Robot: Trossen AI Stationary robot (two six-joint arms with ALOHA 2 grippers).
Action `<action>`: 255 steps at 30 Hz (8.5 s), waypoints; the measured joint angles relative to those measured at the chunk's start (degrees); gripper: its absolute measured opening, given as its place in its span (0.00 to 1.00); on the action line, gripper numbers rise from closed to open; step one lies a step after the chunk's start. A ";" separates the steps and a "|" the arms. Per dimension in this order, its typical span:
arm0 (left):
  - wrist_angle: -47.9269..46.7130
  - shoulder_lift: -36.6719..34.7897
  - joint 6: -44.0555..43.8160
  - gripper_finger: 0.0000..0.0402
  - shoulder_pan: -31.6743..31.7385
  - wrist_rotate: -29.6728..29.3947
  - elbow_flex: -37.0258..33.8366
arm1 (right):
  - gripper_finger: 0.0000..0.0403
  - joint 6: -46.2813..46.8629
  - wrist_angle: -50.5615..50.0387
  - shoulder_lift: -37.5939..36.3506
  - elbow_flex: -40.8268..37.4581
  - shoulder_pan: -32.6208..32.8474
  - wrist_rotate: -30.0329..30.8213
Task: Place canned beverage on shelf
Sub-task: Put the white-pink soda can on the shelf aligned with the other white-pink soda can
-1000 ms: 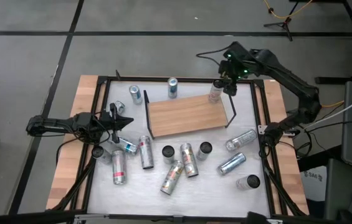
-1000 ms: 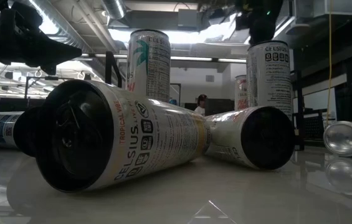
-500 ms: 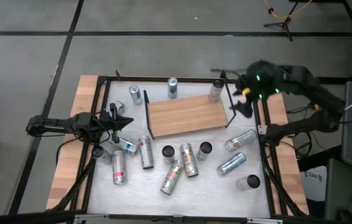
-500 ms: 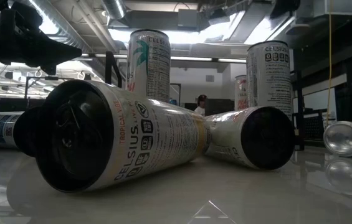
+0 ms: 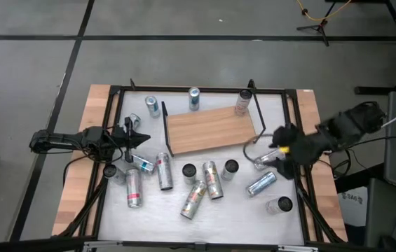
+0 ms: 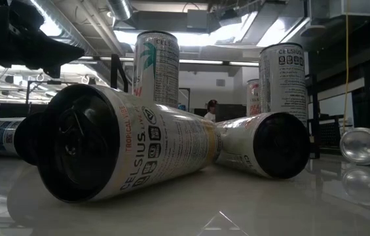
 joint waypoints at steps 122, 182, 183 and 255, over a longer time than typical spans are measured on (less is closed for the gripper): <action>0.00 0.00 -0.11 0.00 0.01 -0.42 -0.02 | 0.61 -7.16 -6.62 23.76 9.28 -1.17 -10.37; 0.00 0.02 0.07 0.00 0.00 -2.32 0.00 | 0.62 -48.51 -6.66 10.21 12.11 -30.88 -1.12; 0.00 0.02 0.08 0.00 0.01 -2.32 -0.01 | 0.62 -50.46 -6.48 10.83 12.11 -32.38 -1.27; 0.00 0.00 0.07 0.00 0.00 -2.34 -0.02 | 0.62 -69.21 10.19 16.23 -14.10 -58.29 -8.63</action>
